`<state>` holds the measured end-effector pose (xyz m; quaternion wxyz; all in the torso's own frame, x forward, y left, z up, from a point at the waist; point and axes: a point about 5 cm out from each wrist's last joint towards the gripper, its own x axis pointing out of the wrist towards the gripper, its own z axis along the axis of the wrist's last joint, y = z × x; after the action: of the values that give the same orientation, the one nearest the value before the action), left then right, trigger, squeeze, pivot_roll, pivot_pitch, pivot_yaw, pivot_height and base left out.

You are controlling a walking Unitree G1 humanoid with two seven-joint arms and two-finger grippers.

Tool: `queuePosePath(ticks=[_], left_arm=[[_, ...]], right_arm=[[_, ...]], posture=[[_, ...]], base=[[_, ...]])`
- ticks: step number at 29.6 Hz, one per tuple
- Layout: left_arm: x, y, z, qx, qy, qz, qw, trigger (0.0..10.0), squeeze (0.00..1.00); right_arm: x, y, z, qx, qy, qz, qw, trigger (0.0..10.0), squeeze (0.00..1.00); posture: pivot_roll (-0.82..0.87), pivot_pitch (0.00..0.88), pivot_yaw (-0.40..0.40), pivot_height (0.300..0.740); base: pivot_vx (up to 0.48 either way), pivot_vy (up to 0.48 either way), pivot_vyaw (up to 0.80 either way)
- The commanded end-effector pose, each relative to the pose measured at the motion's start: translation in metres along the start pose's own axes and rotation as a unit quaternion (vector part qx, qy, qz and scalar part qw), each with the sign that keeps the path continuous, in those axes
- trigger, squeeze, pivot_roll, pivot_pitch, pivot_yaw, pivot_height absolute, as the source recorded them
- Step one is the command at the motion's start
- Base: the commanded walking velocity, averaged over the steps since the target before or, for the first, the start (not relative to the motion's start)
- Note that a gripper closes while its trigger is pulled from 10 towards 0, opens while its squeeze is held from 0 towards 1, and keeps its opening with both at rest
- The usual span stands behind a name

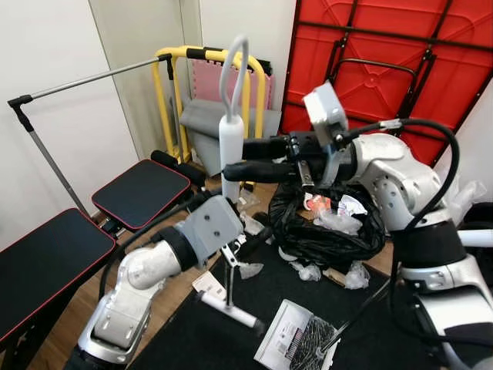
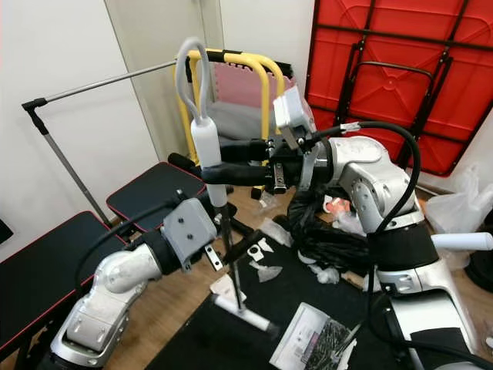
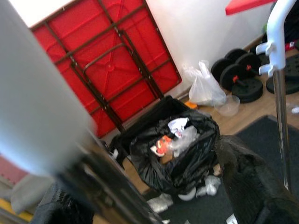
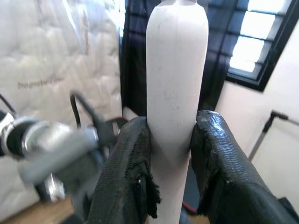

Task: Sweep floor

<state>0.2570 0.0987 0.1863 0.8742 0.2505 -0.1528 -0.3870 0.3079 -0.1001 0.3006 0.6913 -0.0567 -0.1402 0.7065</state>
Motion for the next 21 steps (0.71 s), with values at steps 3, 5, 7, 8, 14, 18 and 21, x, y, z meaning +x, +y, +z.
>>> queuePosePath(ticks=[3, 5, 7, 8, 14, 18, 21], left_arm=[[0.005, -0.001, 0.000, -0.004, -0.006, 0.012, 1.000, 10.0, 1.00], [0.006, -0.001, 0.000, -0.013, -0.010, 0.013, 1.000, 9.0, 0.48], [0.006, -0.002, 0.000, -0.027, -0.015, 0.013, 0.999, 0.0, 0.00], [0.006, -0.002, 0.000, -0.027, -0.015, 0.013, 0.999, 0.0, 0.00], [0.001, -0.001, -0.001, -0.058, -0.025, 0.017, 0.998, 0.0, 0.00], [0.001, 0.000, -0.002, -0.058, -0.028, 0.024, 0.998, 0.0, 0.00], [0.001, 0.000, -0.002, -0.055, -0.028, 0.028, 0.998, 0.0, 0.00]], right_arm=[[0.003, 0.000, 0.022, -0.038, -0.031, 0.010, 0.999, 10.0, 0.00], [0.002, 0.000, 0.022, -0.039, -0.033, 0.011, 0.999, 10.0, 0.00], [0.002, -0.001, 0.023, -0.041, -0.034, 0.010, 0.999, 10.0, 0.00], [0.002, -0.001, 0.023, -0.041, -0.034, 0.010, 0.999, 10.0, 0.00], [-0.005, -0.004, 0.026, -0.048, -0.032, -0.001, 0.998, 10.0, 0.00], [-0.007, -0.007, 0.026, -0.052, -0.031, -0.023, 0.998, 10.0, 0.00], [-0.007, -0.009, 0.026, -0.054, -0.031, -0.034, 0.997, 10.0, 0.00]], posture=[[-0.12, 0.000, -0.029, 0.740], [-0.12, 0.000, -0.029, 0.740], [-0.12, 0.000, -0.025, 0.740], [-0.12, 0.000, -0.025, 0.740], [-0.12, 0.000, -0.023, 0.740], [-0.13, 0.000, -0.024, 0.740], [-0.13, 0.000, -0.023, 0.740]], base=[[0.000, 0.000, 0.00], [0.000, 0.000, 0.00], [0.000, 0.000, 0.00], [0.000, 0.000, 0.00], [0.000, 0.000, 0.00], [0.000, 0.000, 0.00], [0.000, 0.000, 0.00]])
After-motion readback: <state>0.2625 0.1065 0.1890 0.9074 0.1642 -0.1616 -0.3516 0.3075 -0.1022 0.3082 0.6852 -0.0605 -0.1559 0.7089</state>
